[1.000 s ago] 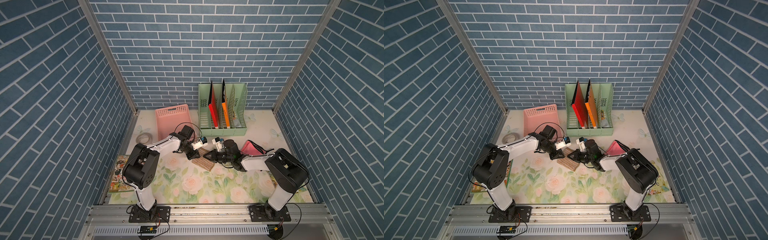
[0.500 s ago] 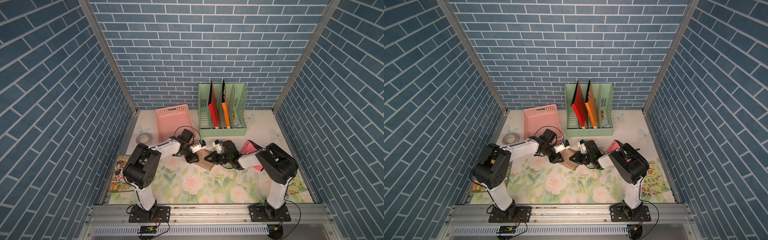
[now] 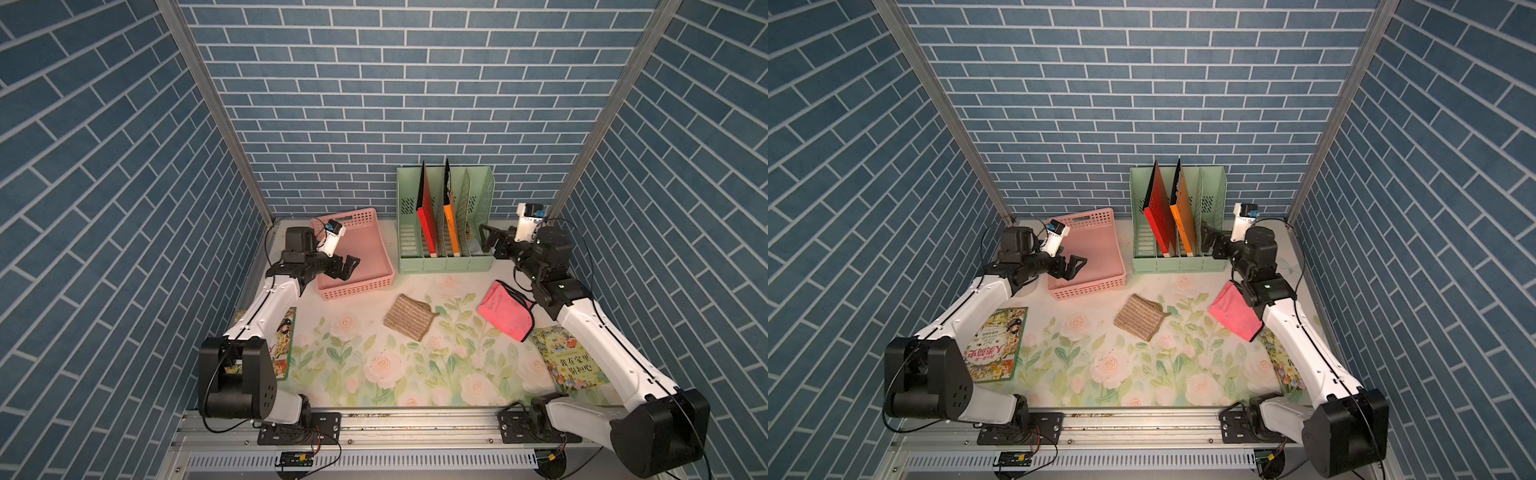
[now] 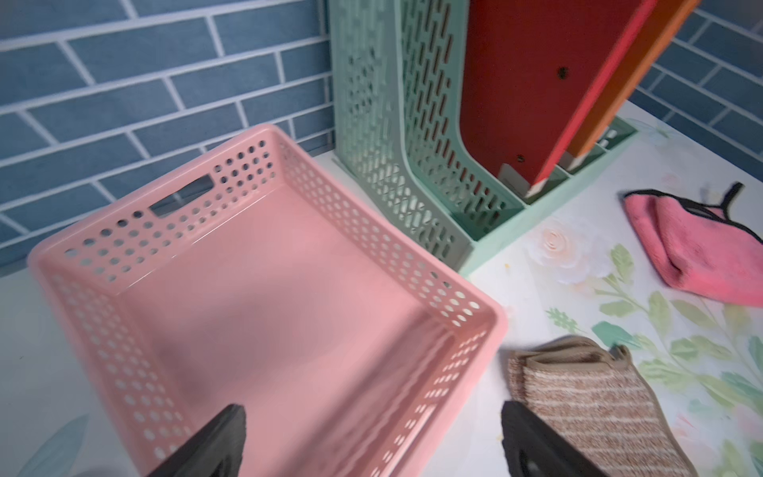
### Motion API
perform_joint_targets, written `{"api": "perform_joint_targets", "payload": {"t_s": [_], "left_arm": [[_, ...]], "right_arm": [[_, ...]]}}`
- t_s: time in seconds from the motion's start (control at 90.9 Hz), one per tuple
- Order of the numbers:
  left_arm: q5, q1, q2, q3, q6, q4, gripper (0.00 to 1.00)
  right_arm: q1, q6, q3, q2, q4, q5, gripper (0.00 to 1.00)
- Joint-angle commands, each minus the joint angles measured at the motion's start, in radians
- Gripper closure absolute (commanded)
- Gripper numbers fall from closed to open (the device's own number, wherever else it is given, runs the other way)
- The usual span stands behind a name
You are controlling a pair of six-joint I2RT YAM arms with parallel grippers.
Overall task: Fold the square dishcloth
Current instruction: Smooth out the cleaning item at the center of the board, then reset both arms
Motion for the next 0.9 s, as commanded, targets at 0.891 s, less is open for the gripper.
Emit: {"api": "perform_joint_targets", "payload": {"t_s": [0.891], "left_arm": [[-0.456, 0.058, 0.196, -0.414, -0.243, 0.805, 0.0]], "right_arm": [[-0.297, -0.208, -0.682, 0.266, 0.958, 0.141, 0.01]]}}
